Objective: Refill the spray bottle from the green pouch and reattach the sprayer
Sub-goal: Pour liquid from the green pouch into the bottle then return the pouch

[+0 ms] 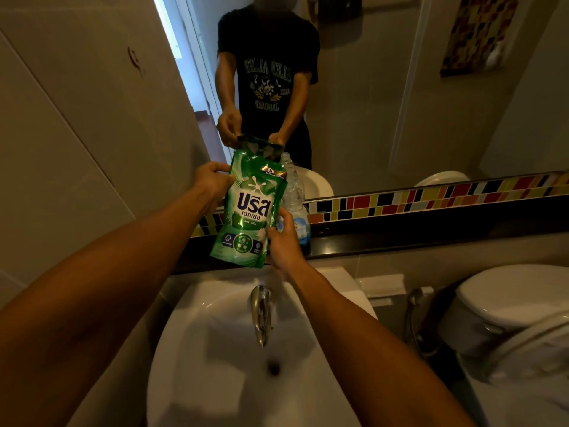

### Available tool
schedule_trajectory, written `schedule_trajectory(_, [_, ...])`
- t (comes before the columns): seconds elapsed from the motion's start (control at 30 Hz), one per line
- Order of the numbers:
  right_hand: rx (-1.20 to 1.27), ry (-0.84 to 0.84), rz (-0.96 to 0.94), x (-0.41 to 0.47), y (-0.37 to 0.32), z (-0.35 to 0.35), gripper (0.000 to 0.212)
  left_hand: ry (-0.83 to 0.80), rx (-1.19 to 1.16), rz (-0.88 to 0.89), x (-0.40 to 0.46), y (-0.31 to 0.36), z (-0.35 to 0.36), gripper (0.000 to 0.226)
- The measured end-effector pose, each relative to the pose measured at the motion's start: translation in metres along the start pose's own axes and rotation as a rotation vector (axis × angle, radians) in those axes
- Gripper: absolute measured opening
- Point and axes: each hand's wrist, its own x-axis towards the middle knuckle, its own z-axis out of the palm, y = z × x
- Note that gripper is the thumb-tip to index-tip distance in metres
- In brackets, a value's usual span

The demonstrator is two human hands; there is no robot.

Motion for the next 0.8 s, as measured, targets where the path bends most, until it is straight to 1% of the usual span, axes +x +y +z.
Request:
schedule_trajectory(0.13, [-0.092, 0.001, -0.021, 0.003, 0.001, -0.014, 0.053, 0.027, -0.107, -0.057, -0.002, -0.021, 0.006, 0.031])
schedule_trajectory(0.23, [-0.176, -0.016, -0.026, 0.004, 0.001, -0.024, 0.052, 0.02, -0.199, -0.098, -0.003, -0.038, 0.011, 0.029])
schedule_trajectory(0.3, [-0.262, -0.024, -0.031, 0.005, 0.001, -0.033, 0.048, 0.004, -0.268, -0.133, -0.001, -0.05, 0.014, 0.03])
schedule_trajectory(0.47, [-0.419, -0.005, -0.011, 0.003, 0.006, -0.053, 0.029, -0.004, -0.384, -0.207, 0.003, -0.08, 0.025, 0.029])
schedule_trajectory(0.53, [-0.446, -0.005, -0.009, 0.001, 0.009, -0.059, 0.025, -0.008, -0.443, -0.214, 0.001, -0.09, 0.03, 0.027])
schedule_trajectory(0.63, [-0.502, 0.011, -0.013, -0.003, 0.013, -0.064, 0.017, 0.035, -0.557, -0.235, -0.004, -0.104, 0.035, 0.021])
schedule_trajectory(0.73, [-0.527, 0.033, -0.021, -0.004, 0.017, -0.065, 0.015, 0.039, -0.662, -0.228, -0.008, -0.116, 0.035, 0.022])
schedule_trajectory(0.8, [-0.538, 0.049, -0.021, -0.005, 0.018, -0.062, 0.013, 0.04, -0.705, -0.211, -0.012, -0.121, 0.032, 0.018])
